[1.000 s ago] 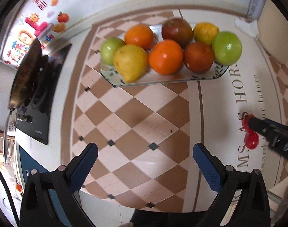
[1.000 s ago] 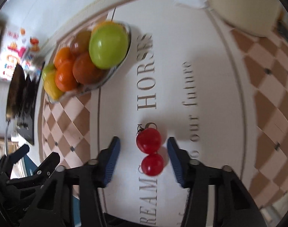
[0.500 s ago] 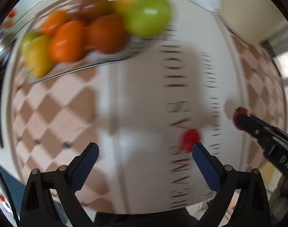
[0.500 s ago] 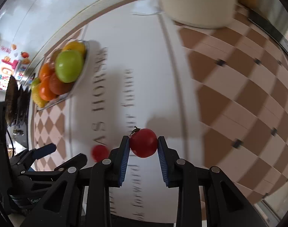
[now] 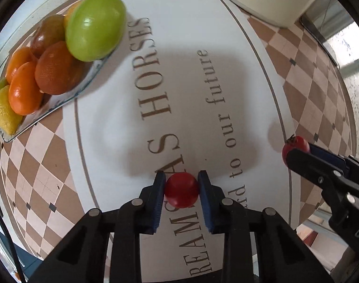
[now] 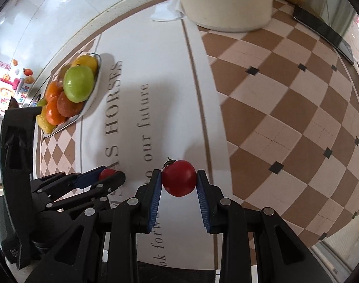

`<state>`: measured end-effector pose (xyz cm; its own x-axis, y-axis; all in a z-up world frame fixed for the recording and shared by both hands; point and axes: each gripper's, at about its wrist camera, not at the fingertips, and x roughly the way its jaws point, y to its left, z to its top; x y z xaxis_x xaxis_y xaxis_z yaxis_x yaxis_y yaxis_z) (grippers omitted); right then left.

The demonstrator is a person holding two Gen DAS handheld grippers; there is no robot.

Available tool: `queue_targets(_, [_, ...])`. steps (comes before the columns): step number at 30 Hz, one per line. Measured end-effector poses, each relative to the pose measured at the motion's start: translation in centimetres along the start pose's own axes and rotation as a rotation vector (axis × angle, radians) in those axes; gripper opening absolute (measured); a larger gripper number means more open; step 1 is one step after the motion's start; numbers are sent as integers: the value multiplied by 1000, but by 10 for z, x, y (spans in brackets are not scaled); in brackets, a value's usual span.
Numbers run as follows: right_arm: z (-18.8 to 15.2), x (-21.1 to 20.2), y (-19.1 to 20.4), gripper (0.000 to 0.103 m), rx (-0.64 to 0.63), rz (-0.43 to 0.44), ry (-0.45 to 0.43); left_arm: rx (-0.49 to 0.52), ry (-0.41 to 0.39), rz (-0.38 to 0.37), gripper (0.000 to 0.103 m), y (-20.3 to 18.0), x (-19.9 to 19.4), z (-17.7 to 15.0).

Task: Organize fruits
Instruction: 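Grasp one cherry tomato with the left tool while the right tool grasps the other, then carry both cherry tomatoes in the two tools to the plate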

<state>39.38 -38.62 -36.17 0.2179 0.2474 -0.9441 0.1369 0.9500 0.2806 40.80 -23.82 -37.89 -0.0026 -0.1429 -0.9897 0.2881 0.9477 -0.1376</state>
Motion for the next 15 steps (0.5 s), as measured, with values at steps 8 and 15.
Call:
queue_targets(8, [6, -22, 44, 32, -62, 63, -45, -169, -63, -89, 25, 64, -45, -7])
queue_targets(15, [17, -12, 134, 32, -151, 168, -69, -354, -170, -128, 25, 169, -112, -18])
